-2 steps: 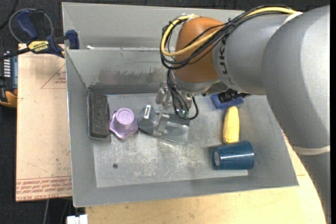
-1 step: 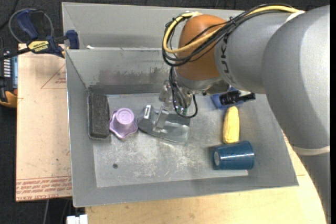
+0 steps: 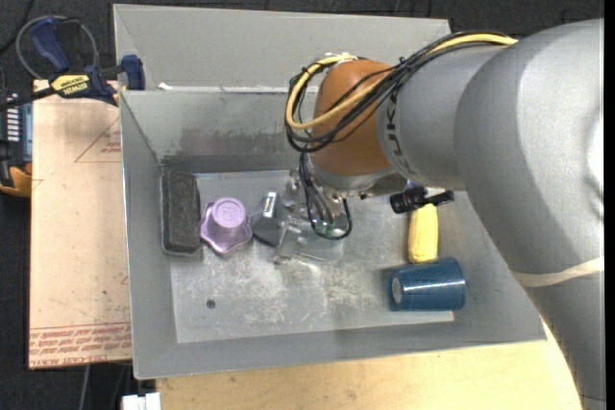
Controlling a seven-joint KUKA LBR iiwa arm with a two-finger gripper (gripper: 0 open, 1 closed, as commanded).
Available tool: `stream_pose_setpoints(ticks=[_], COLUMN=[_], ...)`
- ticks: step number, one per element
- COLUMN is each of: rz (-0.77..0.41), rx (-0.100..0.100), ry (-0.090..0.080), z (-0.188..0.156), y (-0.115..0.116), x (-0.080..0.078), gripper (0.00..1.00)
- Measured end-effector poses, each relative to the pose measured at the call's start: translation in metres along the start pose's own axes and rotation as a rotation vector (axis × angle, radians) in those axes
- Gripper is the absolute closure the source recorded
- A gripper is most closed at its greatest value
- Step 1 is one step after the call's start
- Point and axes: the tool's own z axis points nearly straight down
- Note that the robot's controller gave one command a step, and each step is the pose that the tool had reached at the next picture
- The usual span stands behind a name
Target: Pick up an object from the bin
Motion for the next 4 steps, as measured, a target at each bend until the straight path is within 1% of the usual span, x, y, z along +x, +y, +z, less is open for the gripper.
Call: stream_pose_setpoints(ticks=[1,2,3,4], rz=[0.206,0.206,0.205,0.204], rx=[-0.008,-0.008,-0.008,-0.002], ry=[-0.004,-0.004,-0.002,0.007], z=[-0.001,-0.001,-0.008,-0.054], y=[-0.001,-0.001,-0.001,-0.003], x=[-0.003,-0.003,-0.002,0.000], gripper=[1.00,1.00,1.00,1.00])
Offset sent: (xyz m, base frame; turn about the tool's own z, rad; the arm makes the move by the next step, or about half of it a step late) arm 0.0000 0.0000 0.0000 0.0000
